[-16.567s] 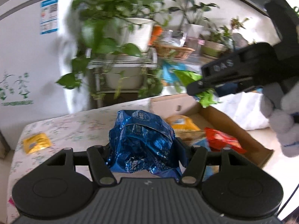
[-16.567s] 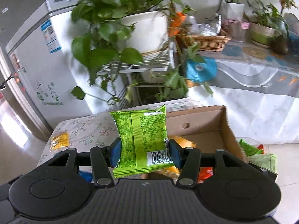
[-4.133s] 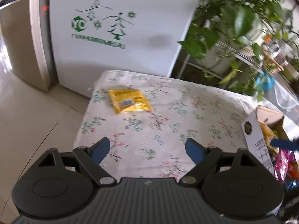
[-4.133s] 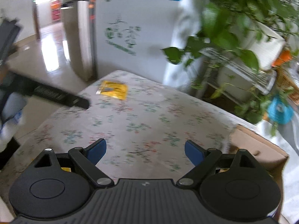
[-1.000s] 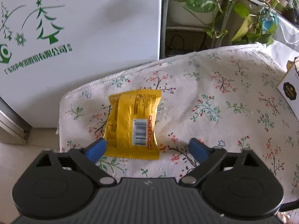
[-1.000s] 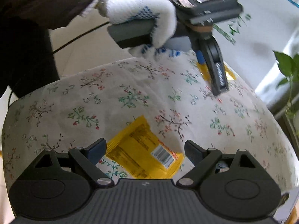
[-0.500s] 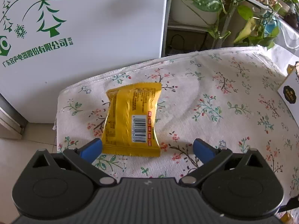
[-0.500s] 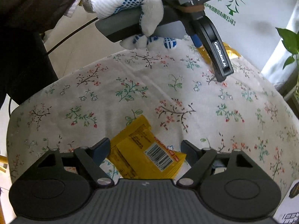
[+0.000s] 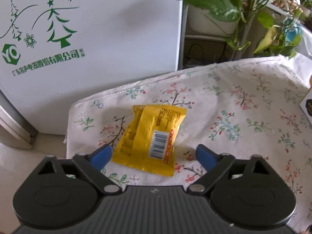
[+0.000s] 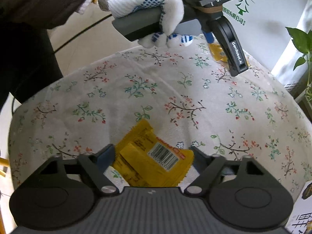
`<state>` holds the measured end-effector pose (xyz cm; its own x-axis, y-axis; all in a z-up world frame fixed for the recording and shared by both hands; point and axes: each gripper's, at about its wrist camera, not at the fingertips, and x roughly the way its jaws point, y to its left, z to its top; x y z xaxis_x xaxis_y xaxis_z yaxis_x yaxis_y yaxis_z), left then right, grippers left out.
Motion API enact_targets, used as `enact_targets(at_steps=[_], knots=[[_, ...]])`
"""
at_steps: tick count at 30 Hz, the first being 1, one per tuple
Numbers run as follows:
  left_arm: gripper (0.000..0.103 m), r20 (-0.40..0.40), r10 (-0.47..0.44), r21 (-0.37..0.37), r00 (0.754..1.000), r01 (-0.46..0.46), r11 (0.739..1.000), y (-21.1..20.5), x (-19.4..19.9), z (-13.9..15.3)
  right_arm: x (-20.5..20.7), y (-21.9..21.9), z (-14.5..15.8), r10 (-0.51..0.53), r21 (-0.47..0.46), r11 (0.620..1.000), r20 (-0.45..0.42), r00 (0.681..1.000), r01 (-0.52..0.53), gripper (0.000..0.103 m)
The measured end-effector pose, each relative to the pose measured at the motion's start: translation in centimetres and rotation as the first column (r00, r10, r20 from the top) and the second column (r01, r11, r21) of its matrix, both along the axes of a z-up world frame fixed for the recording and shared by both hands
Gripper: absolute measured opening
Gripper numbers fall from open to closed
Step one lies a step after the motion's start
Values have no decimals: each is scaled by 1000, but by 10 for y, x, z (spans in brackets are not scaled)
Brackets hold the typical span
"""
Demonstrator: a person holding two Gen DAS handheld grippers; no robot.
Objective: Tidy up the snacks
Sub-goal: 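Close the left tool on the yellow packet while the right tool grasps the yellow bar packet, then lift the yellow packet with the left tool while the right tool lifts its yellow packet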
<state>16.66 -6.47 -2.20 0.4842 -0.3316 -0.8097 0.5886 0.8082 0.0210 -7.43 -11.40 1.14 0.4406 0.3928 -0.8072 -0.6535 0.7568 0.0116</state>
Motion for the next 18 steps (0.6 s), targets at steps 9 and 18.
enact_targets(at_steps=[9, 18], knots=[[67, 30, -66, 8, 997, 66, 998, -7, -12, 7, 3, -12, 7, -85, 54, 995, 8, 996, 85, 40], [67, 16, -90, 6, 996, 90, 996, 5, -39, 23, 2, -25, 10, -137, 78, 988, 6, 991, 136, 41]])
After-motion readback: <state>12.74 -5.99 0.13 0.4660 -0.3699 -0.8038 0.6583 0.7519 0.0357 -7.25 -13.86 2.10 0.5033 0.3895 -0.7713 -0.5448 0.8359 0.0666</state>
